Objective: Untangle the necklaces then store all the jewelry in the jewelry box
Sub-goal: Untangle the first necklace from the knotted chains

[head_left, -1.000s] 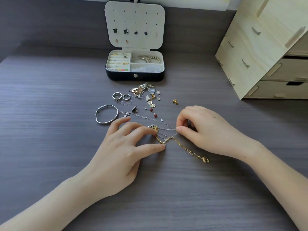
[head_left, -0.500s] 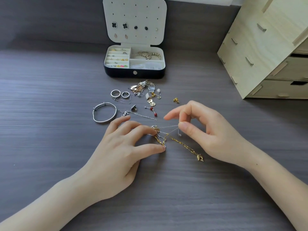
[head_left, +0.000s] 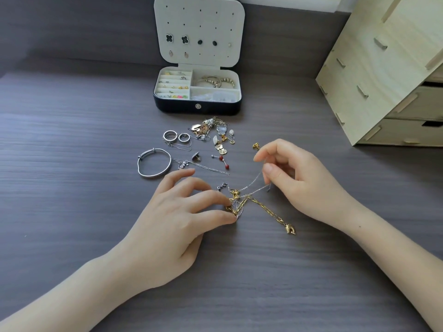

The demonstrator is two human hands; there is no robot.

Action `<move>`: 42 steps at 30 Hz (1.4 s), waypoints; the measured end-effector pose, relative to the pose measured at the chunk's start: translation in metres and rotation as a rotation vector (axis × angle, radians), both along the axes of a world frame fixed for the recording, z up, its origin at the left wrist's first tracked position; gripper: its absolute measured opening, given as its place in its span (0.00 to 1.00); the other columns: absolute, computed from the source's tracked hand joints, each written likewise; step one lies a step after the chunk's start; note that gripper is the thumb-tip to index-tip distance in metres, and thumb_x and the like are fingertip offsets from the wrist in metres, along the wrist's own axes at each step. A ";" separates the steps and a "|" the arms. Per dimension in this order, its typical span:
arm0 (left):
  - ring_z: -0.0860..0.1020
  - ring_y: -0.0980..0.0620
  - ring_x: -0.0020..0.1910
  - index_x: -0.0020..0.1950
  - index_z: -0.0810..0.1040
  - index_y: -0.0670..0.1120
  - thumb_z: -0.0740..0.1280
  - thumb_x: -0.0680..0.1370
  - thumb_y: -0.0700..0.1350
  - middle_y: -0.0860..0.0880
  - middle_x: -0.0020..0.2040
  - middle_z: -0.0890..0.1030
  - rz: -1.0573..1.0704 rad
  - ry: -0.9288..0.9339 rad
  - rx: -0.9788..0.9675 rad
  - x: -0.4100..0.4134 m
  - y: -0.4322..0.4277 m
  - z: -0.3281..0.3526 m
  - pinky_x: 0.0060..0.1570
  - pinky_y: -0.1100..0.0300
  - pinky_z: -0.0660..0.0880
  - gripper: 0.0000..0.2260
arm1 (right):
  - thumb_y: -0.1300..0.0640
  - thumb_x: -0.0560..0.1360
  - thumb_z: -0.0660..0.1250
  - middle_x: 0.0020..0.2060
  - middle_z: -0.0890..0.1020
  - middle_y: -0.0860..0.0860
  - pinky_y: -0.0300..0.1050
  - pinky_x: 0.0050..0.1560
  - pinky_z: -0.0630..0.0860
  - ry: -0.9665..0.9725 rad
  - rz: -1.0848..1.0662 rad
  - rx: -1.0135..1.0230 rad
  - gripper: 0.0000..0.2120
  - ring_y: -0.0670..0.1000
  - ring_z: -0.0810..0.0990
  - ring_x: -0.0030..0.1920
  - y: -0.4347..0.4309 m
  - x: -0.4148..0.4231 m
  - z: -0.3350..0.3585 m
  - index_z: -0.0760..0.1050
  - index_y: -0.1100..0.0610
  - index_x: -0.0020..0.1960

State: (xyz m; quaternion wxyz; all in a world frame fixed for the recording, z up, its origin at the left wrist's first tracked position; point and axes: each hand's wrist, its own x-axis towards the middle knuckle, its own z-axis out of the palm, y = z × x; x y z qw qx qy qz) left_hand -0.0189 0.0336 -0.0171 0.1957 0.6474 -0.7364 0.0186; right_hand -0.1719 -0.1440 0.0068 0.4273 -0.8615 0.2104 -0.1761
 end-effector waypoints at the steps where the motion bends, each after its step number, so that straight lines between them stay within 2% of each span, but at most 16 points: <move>1: 0.74 0.49 0.51 0.55 0.79 0.54 0.57 0.68 0.36 0.54 0.56 0.79 0.006 0.007 0.001 0.000 0.000 0.000 0.64 0.45 0.63 0.22 | 0.59 0.75 0.59 0.32 0.76 0.49 0.41 0.35 0.68 0.027 -0.008 -0.007 0.08 0.50 0.71 0.32 0.000 0.000 0.000 0.74 0.49 0.48; 4: 0.75 0.48 0.49 0.55 0.80 0.52 0.56 0.70 0.37 0.53 0.53 0.79 0.034 0.039 -0.002 -0.001 -0.001 0.002 0.62 0.47 0.65 0.21 | 0.60 0.76 0.63 0.30 0.75 0.47 0.39 0.34 0.66 0.111 -0.039 -0.065 0.09 0.45 0.69 0.30 0.000 -0.001 -0.001 0.78 0.48 0.45; 7: 0.75 0.47 0.45 0.54 0.81 0.49 0.55 0.72 0.38 0.52 0.49 0.80 0.073 0.062 -0.037 -0.002 -0.006 0.005 0.53 0.52 0.67 0.19 | 0.49 0.73 0.64 0.33 0.75 0.43 0.39 0.36 0.64 0.199 -0.058 -0.281 0.05 0.44 0.71 0.34 0.005 0.001 -0.001 0.78 0.46 0.43; 10: 0.75 0.47 0.41 0.51 0.82 0.49 0.57 0.75 0.44 0.52 0.43 0.79 0.233 0.178 -0.077 -0.002 -0.016 0.010 0.43 0.53 0.68 0.14 | 0.38 0.70 0.59 0.38 0.75 0.43 0.41 0.37 0.63 0.247 -0.075 -0.577 0.13 0.44 0.70 0.40 0.009 0.006 0.000 0.80 0.42 0.42; 12: 0.76 0.47 0.39 0.48 0.82 0.50 0.58 0.75 0.49 0.53 0.39 0.77 0.353 0.254 -0.077 -0.002 -0.023 0.011 0.40 0.53 0.70 0.13 | 0.38 0.70 0.59 0.40 0.75 0.44 0.43 0.41 0.64 0.212 -0.026 -0.648 0.14 0.48 0.71 0.43 0.009 0.011 0.003 0.81 0.43 0.43; 15: 0.76 0.47 0.39 0.45 0.82 0.51 0.61 0.72 0.53 0.55 0.37 0.75 0.391 0.272 0.006 -0.002 -0.033 0.010 0.39 0.52 0.72 0.12 | 0.41 0.70 0.64 0.41 0.75 0.46 0.44 0.44 0.63 0.236 0.108 -0.588 0.12 0.49 0.69 0.44 0.006 0.019 0.007 0.81 0.46 0.45; 18: 0.75 0.46 0.40 0.44 0.80 0.50 0.66 0.69 0.49 0.55 0.38 0.73 0.370 0.247 0.063 -0.002 -0.043 0.014 0.41 0.53 0.70 0.07 | 0.48 0.73 0.68 0.41 0.74 0.46 0.42 0.45 0.62 0.295 0.220 -0.527 0.05 0.48 0.68 0.45 0.007 0.026 0.011 0.80 0.48 0.45; 20: 0.74 0.47 0.43 0.45 0.79 0.50 0.69 0.72 0.47 0.55 0.40 0.71 0.362 0.251 0.110 -0.001 -0.049 0.018 0.43 0.56 0.67 0.04 | 0.51 0.74 0.67 0.41 0.74 0.46 0.43 0.48 0.64 0.330 0.266 -0.528 0.02 0.49 0.69 0.46 0.007 0.030 0.012 0.77 0.48 0.44; 23: 0.73 0.48 0.48 0.46 0.78 0.50 0.68 0.75 0.45 0.53 0.44 0.72 0.377 0.263 0.201 0.000 -0.055 0.022 0.45 0.57 0.66 0.02 | 0.53 0.75 0.66 0.40 0.73 0.44 0.39 0.47 0.62 0.333 0.290 -0.507 0.07 0.47 0.68 0.45 0.006 0.028 0.013 0.70 0.46 0.41; 26: 0.73 0.50 0.51 0.47 0.76 0.51 0.65 0.77 0.46 0.53 0.45 0.71 0.386 0.231 0.263 -0.001 -0.060 0.025 0.43 0.60 0.62 0.01 | 0.53 0.76 0.65 0.38 0.72 0.40 0.33 0.44 0.62 0.297 0.229 -0.404 0.11 0.41 0.68 0.43 0.002 0.022 0.017 0.67 0.42 0.38; 29: 0.73 0.51 0.50 0.48 0.75 0.52 0.63 0.78 0.46 0.55 0.45 0.71 0.389 0.222 0.296 0.002 -0.066 0.027 0.45 0.60 0.66 0.02 | 0.49 0.74 0.63 0.37 0.72 0.38 0.32 0.45 0.64 0.220 0.170 -0.319 0.09 0.39 0.69 0.43 0.002 0.015 0.022 0.67 0.41 0.38; 32: 0.71 0.54 0.45 0.47 0.73 0.52 0.63 0.79 0.47 0.56 0.41 0.72 0.396 0.316 0.294 0.003 -0.074 0.030 0.40 0.61 0.63 0.02 | 0.49 0.71 0.62 0.36 0.72 0.37 0.35 0.46 0.66 0.129 0.126 -0.283 0.06 0.43 0.70 0.43 0.010 0.009 0.025 0.67 0.41 0.37; 35: 0.70 0.56 0.37 0.45 0.74 0.50 0.64 0.78 0.44 0.58 0.35 0.72 0.369 0.450 0.262 0.004 -0.085 0.032 0.37 0.63 0.63 0.02 | 0.48 0.72 0.62 0.36 0.72 0.36 0.32 0.46 0.65 0.042 0.109 -0.304 0.03 0.41 0.69 0.42 0.023 0.005 0.023 0.69 0.42 0.39; 37: 0.72 0.60 0.32 0.43 0.75 0.48 0.66 0.77 0.43 0.56 0.35 0.75 0.345 0.561 0.233 0.004 -0.091 0.035 0.32 0.69 0.65 0.04 | 0.49 0.72 0.61 0.37 0.73 0.38 0.33 0.45 0.65 -0.013 0.103 -0.361 0.05 0.40 0.68 0.40 0.035 0.004 0.018 0.73 0.48 0.40; 39: 0.73 0.61 0.28 0.40 0.75 0.48 0.67 0.76 0.41 0.54 0.34 0.77 0.325 0.658 0.210 0.003 -0.095 0.037 0.31 0.73 0.66 0.06 | 0.51 0.71 0.63 0.37 0.76 0.43 0.36 0.43 0.67 -0.044 0.097 -0.436 0.06 0.43 0.69 0.39 0.049 0.007 0.011 0.75 0.53 0.40; 42: 0.75 0.55 0.30 0.37 0.73 0.48 0.67 0.77 0.38 0.50 0.31 0.78 0.278 0.863 0.233 0.001 -0.096 0.037 0.34 0.64 0.73 0.10 | 0.53 0.72 0.63 0.36 0.77 0.47 0.43 0.41 0.69 -0.043 0.154 -0.536 0.07 0.49 0.71 0.39 0.064 0.012 -0.003 0.77 0.55 0.39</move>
